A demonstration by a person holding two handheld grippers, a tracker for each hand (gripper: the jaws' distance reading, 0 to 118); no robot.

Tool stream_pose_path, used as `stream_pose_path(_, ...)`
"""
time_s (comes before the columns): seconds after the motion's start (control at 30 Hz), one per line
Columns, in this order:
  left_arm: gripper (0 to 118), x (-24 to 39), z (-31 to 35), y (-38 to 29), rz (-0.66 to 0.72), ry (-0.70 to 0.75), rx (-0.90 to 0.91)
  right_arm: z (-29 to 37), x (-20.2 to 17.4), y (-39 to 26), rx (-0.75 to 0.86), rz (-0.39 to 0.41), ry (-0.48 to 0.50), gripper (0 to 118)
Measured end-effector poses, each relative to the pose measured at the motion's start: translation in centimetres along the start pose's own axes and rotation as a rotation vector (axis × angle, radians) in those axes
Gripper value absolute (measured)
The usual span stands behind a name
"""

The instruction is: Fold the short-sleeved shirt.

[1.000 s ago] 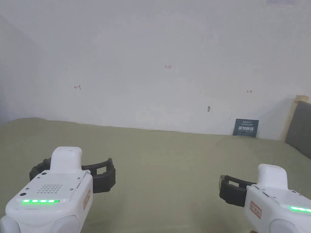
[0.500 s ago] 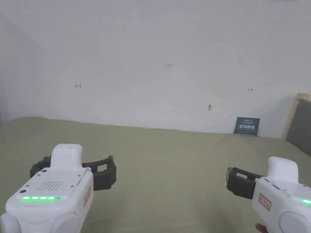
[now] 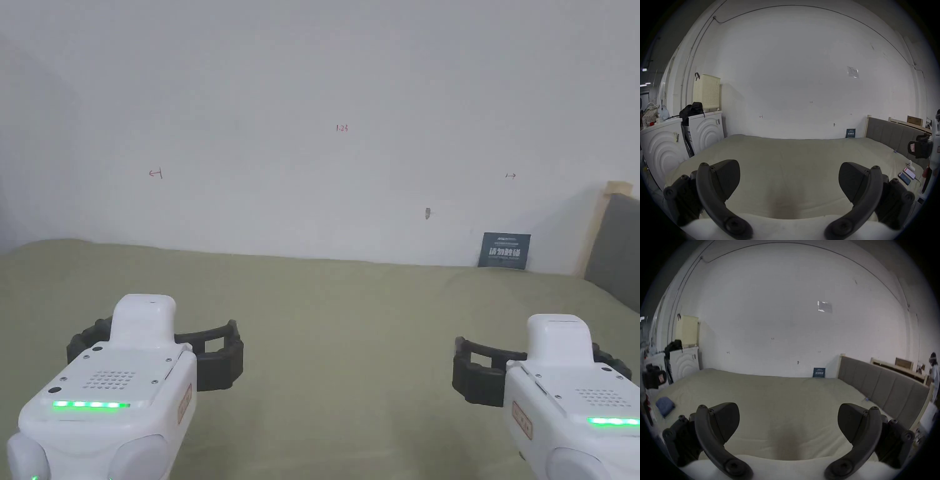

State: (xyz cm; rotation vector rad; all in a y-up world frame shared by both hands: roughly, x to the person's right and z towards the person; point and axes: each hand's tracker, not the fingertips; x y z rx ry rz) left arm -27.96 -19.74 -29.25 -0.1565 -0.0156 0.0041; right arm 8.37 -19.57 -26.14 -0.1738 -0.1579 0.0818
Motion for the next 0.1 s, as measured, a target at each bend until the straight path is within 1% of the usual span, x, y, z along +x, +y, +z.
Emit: stream_pose_path(0.1,118,-0.07,-0.01,0.04,0.005,0.000,0.001,-0.19,0.08,-0.19,-0.005,-0.021,0.036,118)
